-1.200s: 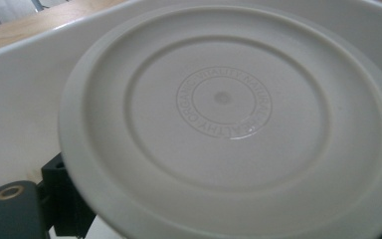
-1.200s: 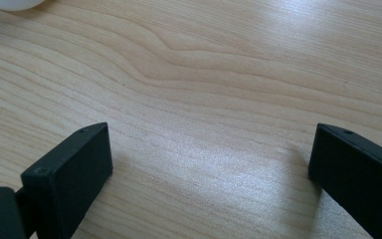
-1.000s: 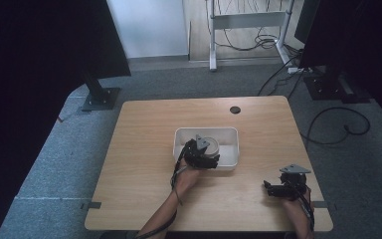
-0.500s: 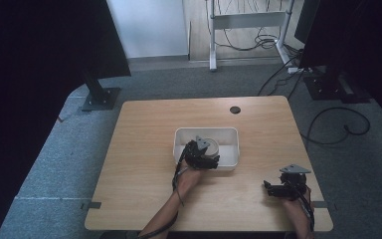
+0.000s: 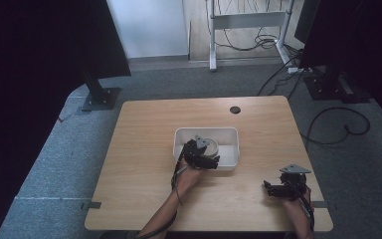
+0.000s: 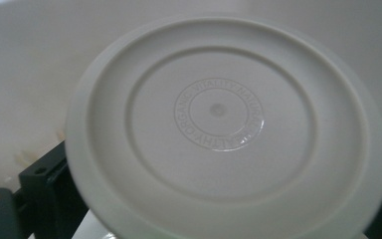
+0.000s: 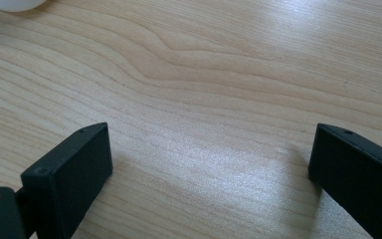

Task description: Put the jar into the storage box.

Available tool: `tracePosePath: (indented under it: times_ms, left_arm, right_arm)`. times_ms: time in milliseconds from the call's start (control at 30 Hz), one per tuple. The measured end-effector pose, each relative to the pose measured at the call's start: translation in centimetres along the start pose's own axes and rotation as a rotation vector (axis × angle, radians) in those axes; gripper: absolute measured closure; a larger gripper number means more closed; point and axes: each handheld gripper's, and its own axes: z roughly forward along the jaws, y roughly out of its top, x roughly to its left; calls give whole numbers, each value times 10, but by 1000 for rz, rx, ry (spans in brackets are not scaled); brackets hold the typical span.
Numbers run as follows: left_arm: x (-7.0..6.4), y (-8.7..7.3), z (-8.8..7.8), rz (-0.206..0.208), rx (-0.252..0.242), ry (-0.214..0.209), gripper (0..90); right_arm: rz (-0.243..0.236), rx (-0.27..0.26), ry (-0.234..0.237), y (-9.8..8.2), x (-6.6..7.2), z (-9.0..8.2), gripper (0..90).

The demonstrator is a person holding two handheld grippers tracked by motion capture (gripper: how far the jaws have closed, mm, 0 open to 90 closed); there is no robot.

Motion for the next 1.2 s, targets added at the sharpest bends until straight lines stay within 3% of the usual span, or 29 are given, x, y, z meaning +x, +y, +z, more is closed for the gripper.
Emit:
tracePosePath:
  times_ms: [567, 1200]
  left_arm:
    - [-2, 4, -21, 38, -34, 0, 32]
    - [-2, 4, -48, 56, -77, -33, 40]
  right_arm:
    - [-1, 0, 0, 0, 0, 0, 30]
    - [-1, 0, 0, 0, 0, 0, 30]
